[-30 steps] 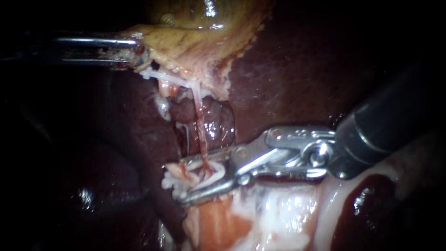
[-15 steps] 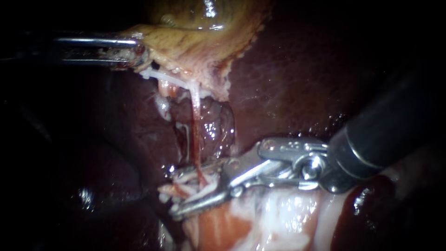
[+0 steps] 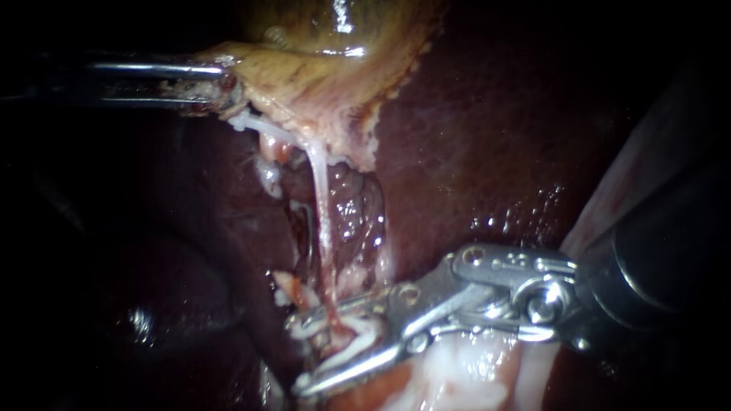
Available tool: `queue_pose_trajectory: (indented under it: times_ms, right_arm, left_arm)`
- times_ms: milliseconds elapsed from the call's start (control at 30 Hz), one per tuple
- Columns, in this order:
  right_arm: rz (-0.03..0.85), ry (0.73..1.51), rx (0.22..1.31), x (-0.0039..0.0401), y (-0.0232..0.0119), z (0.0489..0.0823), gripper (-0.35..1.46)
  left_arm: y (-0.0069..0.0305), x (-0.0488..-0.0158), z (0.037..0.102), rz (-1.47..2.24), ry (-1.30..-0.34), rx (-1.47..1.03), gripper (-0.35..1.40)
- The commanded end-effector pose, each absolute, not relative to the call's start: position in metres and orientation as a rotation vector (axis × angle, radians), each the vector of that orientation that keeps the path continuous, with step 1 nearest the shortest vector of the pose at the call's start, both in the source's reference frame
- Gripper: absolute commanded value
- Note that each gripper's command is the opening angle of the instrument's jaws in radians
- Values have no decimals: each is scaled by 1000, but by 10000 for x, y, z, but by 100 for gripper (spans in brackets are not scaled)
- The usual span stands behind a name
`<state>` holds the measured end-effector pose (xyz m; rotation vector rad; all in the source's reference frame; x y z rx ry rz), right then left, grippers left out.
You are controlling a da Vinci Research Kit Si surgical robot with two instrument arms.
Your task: Clipping first clip right tube
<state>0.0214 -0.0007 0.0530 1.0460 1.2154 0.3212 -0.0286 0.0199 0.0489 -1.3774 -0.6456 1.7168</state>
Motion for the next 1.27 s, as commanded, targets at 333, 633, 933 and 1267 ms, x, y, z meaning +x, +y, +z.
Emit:
queue_pose_trajectory:
  times_ms: [333,633,933,1267]
  right_arm:
    - [388,1205,1052,210,20,533,25]
    - [420,1185,1081,210,22,529,-12]
    - [432,1121,1078,209,21,531,-35]
    - [433,1121,1077,209,22,534,-35]
  left_arm:
    - [199,-286,488,1717,-647,-1378,-35]
    - [199,-286,488,1717,-647,-1378,-35]
    - [199,-286,488,1716,-647,-1378,-35]
    - [200,-286,488,1716,-647,-1378,-35]
